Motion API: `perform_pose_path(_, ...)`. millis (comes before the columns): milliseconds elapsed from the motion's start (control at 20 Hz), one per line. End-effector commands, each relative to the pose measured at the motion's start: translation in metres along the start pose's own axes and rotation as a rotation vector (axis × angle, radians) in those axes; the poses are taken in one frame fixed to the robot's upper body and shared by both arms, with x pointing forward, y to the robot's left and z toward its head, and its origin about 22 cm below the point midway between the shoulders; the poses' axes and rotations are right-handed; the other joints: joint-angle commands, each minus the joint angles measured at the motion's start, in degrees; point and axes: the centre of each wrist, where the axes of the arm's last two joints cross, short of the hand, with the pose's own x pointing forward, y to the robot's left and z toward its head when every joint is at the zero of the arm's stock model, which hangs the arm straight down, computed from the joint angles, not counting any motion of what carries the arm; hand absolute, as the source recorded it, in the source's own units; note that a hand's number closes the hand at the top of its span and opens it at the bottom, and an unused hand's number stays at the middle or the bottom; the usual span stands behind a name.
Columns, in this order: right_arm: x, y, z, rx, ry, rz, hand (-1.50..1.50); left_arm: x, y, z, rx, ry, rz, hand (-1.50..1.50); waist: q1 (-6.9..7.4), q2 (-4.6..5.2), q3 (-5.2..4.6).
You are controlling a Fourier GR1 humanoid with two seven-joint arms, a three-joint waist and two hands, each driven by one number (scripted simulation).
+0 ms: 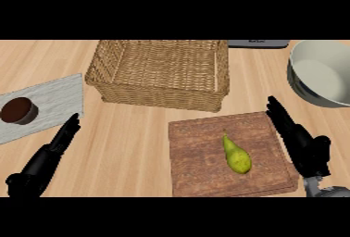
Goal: Pick the pear from the cutting board and place it in the basket
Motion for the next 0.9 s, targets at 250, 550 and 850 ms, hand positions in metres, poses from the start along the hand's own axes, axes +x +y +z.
perform_pose_path(250, 0.092, -0.007, -0.015, 0.075, -0.087, 0.036, 1.5, 0.031, -0.034, -0.03, 0.285, -0.158, 0.257, 0.0, -1.56, -0.14, -0.29)
perform_pose_path(550, 0.08, 0.143, 0.019, 0.227, -0.186, 0.183, -1.5, 0.052, -0.053, -0.047, 0.229, -0.135, 0.312, 0.0, -1.63, -0.21, -0.31)
perform_pose_path(850, 0.089, 0.105, -0.018, -0.134, -0.008, 0.597, -1.5, 0.048, -0.04, -0.048, 0.269, -0.119, 0.288, 0.0, -2.86, -0.9, -0.74)
